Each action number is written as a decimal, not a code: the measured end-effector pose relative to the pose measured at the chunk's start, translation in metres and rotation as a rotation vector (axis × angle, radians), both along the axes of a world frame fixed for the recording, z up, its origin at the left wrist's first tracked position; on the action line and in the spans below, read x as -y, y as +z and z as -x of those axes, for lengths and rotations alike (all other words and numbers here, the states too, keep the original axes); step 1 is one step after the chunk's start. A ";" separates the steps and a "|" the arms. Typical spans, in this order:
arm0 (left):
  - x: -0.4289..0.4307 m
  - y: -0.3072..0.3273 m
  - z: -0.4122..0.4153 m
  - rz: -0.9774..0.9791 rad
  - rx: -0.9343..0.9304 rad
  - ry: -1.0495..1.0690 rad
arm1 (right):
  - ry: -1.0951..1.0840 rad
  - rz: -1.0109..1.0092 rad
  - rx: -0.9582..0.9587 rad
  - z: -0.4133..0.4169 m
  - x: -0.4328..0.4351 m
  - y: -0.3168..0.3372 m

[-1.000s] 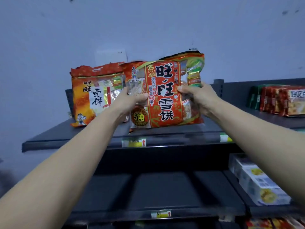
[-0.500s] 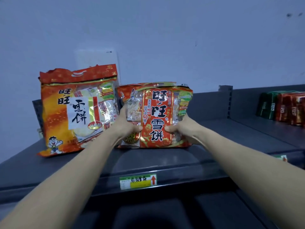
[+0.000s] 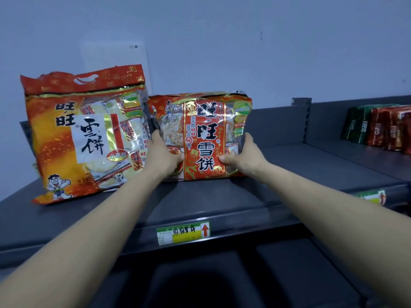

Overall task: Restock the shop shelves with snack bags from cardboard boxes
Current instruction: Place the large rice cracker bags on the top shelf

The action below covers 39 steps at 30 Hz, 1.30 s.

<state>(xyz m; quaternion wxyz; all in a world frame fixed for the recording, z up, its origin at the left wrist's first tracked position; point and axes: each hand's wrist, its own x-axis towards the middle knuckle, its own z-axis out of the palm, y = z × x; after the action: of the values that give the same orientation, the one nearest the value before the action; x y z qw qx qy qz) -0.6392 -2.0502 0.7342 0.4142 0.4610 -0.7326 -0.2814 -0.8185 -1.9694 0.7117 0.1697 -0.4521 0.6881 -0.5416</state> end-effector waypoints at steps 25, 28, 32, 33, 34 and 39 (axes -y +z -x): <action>-0.319 -0.176 0.062 -0.175 0.261 -0.259 | 0.224 -0.320 -0.472 0.023 -0.308 -0.172; -0.338 -0.212 0.058 -0.290 0.326 -0.236 | 0.310 -0.463 -0.503 0.021 -0.326 -0.203; -0.360 -0.262 0.052 -0.454 0.354 -0.220 | 0.386 -0.598 -0.522 0.012 -0.349 -0.241; -0.364 -0.273 0.051 -0.500 0.388 -0.232 | 0.411 -0.643 -0.520 0.011 -0.354 -0.251; -0.368 -0.282 0.049 -0.542 0.420 -0.247 | 0.437 -0.689 -0.519 0.010 -0.357 -0.260; -0.383 -0.325 0.043 -0.706 0.540 -0.317 | 0.492 -0.869 -0.457 0.002 -0.375 -0.297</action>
<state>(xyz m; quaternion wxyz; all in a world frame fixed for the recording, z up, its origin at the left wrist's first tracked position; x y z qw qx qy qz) -0.6822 -1.6670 0.4093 -0.0214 0.5130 -0.7348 -0.4431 -0.8205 -1.5940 0.4144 0.3085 -0.5940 0.7419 -0.0399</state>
